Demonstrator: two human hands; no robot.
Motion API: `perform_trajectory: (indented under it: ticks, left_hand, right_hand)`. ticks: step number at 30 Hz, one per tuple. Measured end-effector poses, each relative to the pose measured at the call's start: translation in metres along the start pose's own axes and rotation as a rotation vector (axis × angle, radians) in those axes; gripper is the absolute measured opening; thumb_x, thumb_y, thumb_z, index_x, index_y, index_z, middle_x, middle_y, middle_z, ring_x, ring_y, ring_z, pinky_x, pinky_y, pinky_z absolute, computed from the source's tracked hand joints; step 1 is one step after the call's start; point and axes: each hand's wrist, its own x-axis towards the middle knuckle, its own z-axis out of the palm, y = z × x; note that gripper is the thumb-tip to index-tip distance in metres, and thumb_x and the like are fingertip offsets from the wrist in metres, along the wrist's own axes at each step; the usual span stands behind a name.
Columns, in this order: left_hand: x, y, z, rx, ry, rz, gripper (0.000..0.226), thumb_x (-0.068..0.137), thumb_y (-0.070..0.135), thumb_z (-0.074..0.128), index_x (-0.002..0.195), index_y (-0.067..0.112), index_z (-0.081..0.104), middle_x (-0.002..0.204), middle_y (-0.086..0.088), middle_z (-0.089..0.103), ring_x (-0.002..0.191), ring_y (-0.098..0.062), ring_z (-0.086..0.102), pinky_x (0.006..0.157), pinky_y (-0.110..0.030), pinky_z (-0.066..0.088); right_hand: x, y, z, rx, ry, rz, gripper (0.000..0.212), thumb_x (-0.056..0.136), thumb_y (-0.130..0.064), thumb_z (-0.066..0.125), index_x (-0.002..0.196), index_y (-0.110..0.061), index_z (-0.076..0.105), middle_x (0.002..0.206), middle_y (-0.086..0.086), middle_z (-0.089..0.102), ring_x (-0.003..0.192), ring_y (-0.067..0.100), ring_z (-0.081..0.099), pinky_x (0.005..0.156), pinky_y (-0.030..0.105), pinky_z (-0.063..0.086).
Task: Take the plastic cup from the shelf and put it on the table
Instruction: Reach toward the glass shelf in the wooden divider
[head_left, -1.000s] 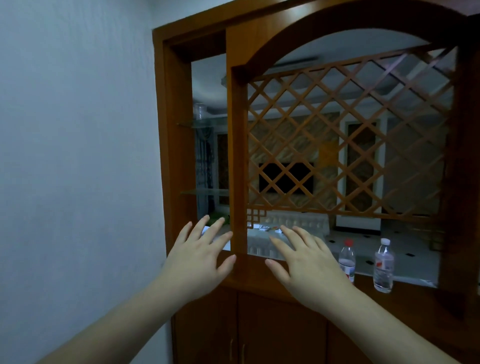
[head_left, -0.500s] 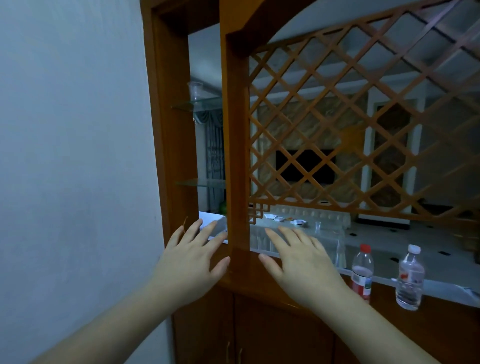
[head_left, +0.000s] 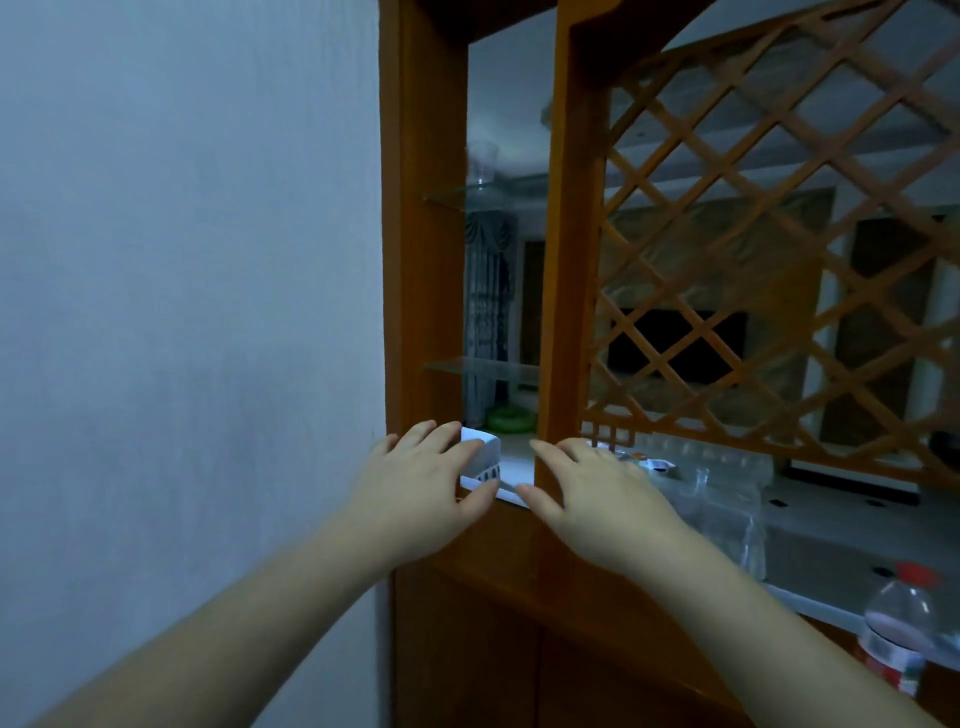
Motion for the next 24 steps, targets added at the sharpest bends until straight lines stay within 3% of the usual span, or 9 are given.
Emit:
perform_trajectory:
  ticks: [8, 13, 20, 24]
  left_hand:
    - [0.052, -0.072, 0.004, 0.046, 0.002, -0.002, 0.064, 0.092, 0.067, 0.027, 0.147, 0.035, 0.031, 0.156, 0.002, 0.037, 0.142, -0.022, 0.032, 0.112, -0.049, 0.029]
    - [0.088, -0.093, 0.015, 0.036, 0.005, 0.009, 0.062, 0.093, 0.065, 0.026, 0.147, 0.035, 0.033, 0.155, 0.002, 0.039, 0.141, -0.021, 0.034, 0.111, -0.049, 0.03]
    - [0.153, -0.106, 0.052, 0.075, 0.041, 0.054, 0.058, 0.093, 0.063, 0.028, 0.144, 0.036, 0.036, 0.151, 0.004, 0.044, 0.138, -0.02, 0.038, 0.109, -0.048, 0.033]
    - [0.201, -0.103, 0.068, 0.04, 0.059, 0.037, 0.064, 0.092, 0.064, 0.032, 0.149, 0.036, 0.024, 0.153, 0.003, 0.042, 0.138, -0.022, 0.039, 0.108, -0.05, 0.036]
  right_hand:
    - [0.084, -0.025, 0.027, -0.025, 0.023, -0.015, 0.063, 0.094, -0.061, 0.027, 0.149, -0.032, 0.023, 0.15, 0.001, 0.04, 0.135, 0.023, 0.036, 0.106, 0.044, 0.031]
    - [0.128, -0.025, 0.03, -0.055, 0.062, -0.038, 0.06, 0.096, -0.059, 0.026, 0.148, -0.03, 0.027, 0.149, 0.001, 0.041, 0.135, 0.023, 0.035, 0.105, 0.043, 0.031]
    - [0.184, 0.003, 0.044, -0.059, 0.093, -0.04, 0.058, 0.097, -0.057, 0.026, 0.148, -0.029, 0.029, 0.15, 0.001, 0.04, 0.135, 0.024, 0.037, 0.105, 0.044, 0.032]
    - [0.219, 0.033, 0.06, -0.063, 0.141, -0.093, 0.06, 0.097, -0.056, 0.027, 0.149, -0.027, 0.028, 0.15, 0.001, 0.04, 0.137, 0.022, 0.032, 0.108, 0.04, 0.027]
